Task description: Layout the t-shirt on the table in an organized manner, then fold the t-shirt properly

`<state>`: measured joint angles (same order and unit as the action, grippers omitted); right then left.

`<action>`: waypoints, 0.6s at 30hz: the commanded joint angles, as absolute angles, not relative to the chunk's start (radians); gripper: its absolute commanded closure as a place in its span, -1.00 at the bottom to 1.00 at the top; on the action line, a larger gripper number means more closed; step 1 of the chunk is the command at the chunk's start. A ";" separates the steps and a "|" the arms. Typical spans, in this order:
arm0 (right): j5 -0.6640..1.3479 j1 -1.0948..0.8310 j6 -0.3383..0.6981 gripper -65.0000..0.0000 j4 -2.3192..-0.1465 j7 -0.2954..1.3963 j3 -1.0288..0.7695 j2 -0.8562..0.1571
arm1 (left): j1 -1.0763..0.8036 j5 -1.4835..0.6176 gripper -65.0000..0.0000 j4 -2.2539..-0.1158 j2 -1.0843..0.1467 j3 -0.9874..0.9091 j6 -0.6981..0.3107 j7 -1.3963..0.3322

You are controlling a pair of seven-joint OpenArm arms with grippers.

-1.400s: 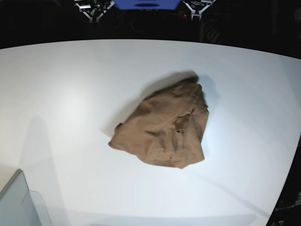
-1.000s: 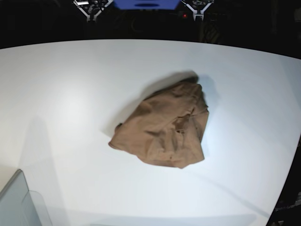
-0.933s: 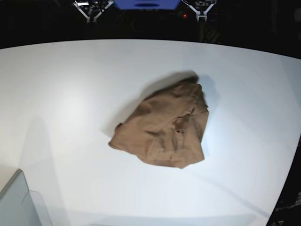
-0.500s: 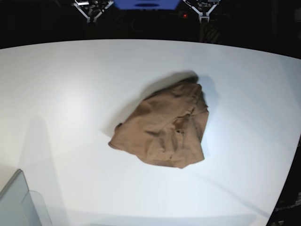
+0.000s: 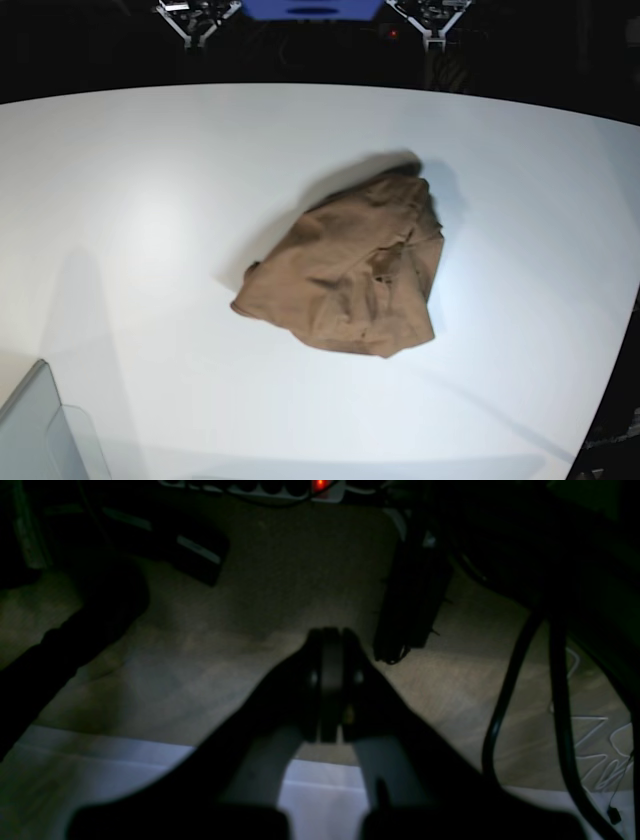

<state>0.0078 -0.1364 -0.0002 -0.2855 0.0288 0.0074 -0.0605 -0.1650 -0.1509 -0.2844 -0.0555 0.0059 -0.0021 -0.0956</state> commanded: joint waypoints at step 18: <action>0.015 -0.723 0.007 1.00 -1.158 0.010 -0.004 -0.186 | -0.713 -0.157 1.00 -1.010 -0.208 -0.004 0.005 -0.104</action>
